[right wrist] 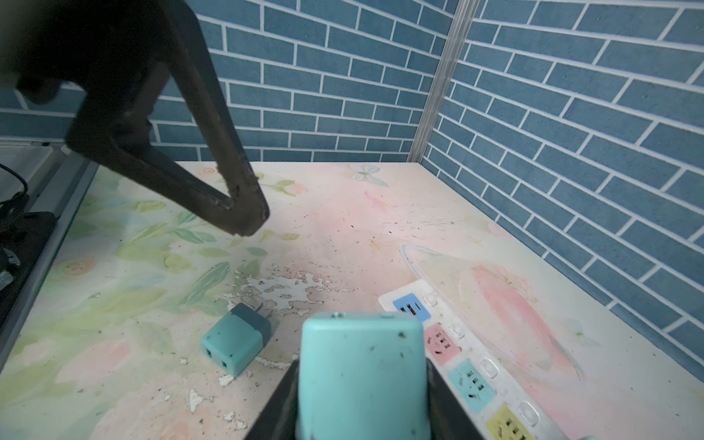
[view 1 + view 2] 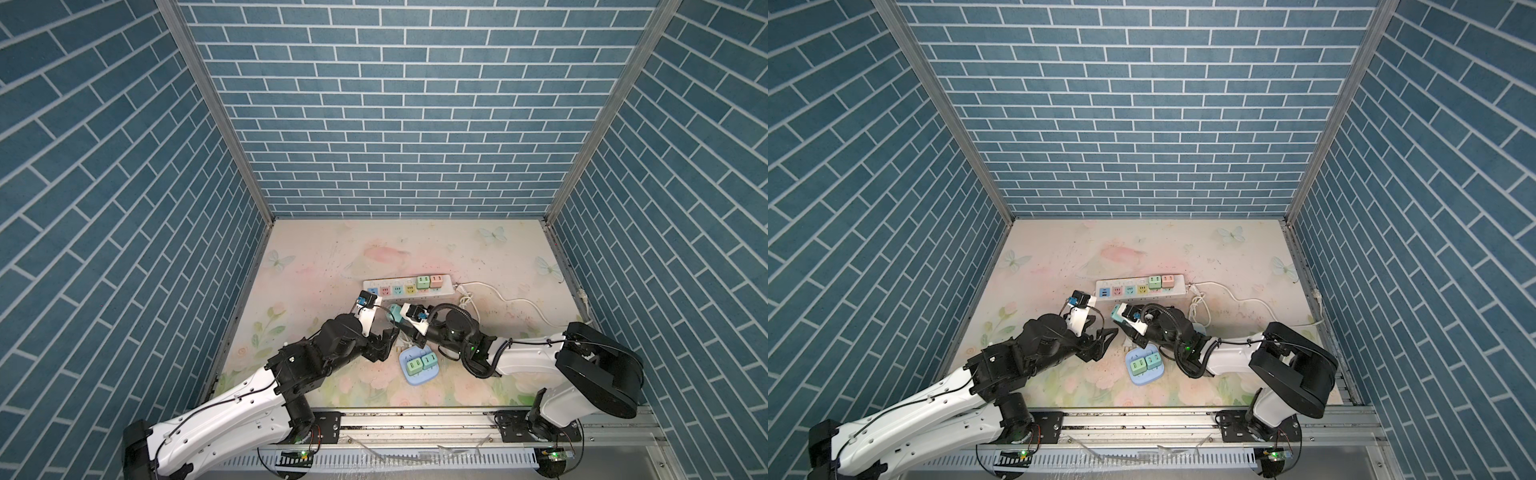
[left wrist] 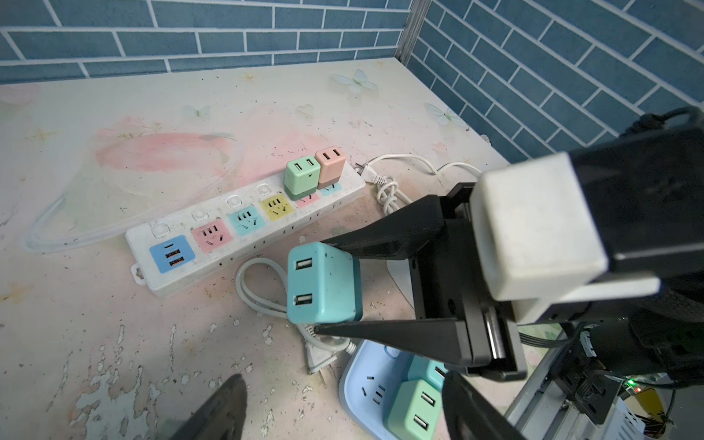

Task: Insert plugs into power strip
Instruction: Insert the plug into the socket.

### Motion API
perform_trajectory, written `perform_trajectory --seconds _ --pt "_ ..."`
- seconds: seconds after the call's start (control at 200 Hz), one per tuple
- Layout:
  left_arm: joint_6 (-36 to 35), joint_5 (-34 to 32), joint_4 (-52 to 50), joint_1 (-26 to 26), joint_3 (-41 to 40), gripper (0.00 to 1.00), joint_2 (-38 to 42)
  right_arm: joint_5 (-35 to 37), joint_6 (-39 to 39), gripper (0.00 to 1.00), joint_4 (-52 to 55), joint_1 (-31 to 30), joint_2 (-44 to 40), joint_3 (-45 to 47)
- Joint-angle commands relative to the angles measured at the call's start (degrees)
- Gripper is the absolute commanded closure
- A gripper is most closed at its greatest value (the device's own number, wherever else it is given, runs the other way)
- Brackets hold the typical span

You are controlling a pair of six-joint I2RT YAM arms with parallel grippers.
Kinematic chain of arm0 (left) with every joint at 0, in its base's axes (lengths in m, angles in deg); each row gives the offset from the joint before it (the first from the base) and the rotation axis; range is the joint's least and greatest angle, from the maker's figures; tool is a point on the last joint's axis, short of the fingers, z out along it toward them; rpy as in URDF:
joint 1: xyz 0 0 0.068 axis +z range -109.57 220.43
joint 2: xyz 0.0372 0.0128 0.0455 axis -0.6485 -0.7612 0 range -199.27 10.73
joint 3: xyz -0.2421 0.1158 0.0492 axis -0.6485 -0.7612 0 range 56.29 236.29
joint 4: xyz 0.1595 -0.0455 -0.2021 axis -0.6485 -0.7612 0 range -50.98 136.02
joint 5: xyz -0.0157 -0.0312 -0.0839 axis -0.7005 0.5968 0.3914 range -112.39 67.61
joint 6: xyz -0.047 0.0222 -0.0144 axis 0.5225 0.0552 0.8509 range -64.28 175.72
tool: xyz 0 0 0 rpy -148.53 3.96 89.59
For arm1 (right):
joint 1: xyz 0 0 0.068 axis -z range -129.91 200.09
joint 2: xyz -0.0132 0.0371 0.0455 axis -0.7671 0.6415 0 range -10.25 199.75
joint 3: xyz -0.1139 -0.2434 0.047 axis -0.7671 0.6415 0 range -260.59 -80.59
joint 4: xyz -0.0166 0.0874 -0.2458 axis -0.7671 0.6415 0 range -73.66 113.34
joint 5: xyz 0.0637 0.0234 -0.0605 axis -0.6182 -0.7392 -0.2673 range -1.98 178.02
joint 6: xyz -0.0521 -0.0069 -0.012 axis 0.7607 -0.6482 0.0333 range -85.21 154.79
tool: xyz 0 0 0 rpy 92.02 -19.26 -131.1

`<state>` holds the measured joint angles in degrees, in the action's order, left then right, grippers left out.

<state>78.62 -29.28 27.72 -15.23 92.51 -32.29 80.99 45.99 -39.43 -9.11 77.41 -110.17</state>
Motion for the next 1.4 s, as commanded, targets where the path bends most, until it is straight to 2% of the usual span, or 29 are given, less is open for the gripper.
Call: perform_trajectory --seconds 0.0,0.155,0.46,0.625,0.895,1.395 --pt "-0.87 -0.93 1.03 -0.53 1.48 0.18 -0.22 -2.26 -1.54 1.0 -4.61 0.07 0.91 0.7" --pt "-0.86 -0.67 1.24 -0.59 1.37 0.16 -0.46 -3.05 -2.31 1.0 -4.84 -0.04 1.29 0.45" --pt "-0.07 -4.46 -1.45 -0.64 2.13 0.16 -0.22 -8.26 -4.04 1.0 -9.94 -0.38 -1.47 3.7" --pt "0.53 -2.83 -1.04 -0.61 2.38 0.16 -0.87 -10.44 -4.67 1.0 -11.21 -0.91 -2.39 4.36" --pt "1.41 -0.46 -1.69 -0.66 3.05 0.25 -2.81 -12.4 -5.36 1.0 -13.31 -2.09 -3.29 4.69" --pt "0.12 3.2 1.05 -0.59 3.55 0.47 -6.41 -12.48 -4.7 1.0 -14.18 -3.42 -3.99 5.33"
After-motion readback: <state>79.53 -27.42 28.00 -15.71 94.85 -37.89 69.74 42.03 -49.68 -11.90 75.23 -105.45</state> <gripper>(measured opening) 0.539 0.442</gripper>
